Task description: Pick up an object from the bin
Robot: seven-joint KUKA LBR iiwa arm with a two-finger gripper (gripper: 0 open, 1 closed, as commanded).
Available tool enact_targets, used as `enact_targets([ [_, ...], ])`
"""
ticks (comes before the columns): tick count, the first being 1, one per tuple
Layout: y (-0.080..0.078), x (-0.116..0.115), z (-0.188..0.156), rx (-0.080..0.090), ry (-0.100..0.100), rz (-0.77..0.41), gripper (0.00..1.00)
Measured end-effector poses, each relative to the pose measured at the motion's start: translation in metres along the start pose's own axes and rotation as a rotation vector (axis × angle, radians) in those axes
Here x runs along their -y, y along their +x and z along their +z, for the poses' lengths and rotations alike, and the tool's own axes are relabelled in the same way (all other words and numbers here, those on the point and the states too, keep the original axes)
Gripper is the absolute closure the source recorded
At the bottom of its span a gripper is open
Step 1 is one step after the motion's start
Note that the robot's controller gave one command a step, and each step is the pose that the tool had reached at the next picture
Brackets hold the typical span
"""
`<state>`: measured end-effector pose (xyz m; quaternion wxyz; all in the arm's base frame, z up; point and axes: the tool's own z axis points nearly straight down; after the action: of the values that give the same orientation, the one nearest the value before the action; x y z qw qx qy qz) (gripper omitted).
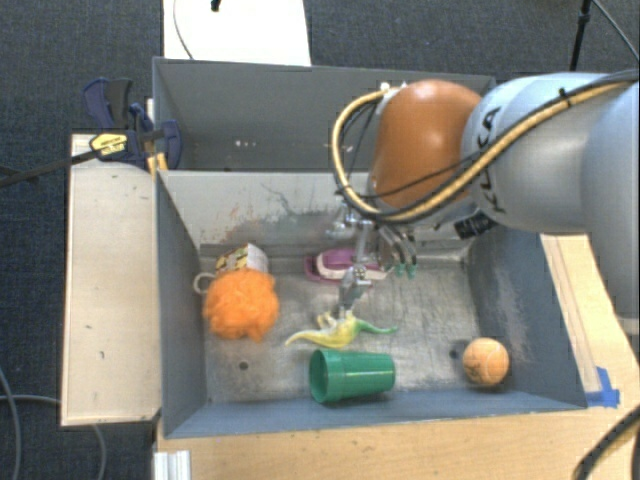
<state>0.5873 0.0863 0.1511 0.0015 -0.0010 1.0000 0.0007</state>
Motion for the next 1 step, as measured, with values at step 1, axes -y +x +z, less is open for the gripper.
enact_targets([
  [1,0.0016,0.0003,0.0055,0.004,0.0,-0.037,0.0],
])
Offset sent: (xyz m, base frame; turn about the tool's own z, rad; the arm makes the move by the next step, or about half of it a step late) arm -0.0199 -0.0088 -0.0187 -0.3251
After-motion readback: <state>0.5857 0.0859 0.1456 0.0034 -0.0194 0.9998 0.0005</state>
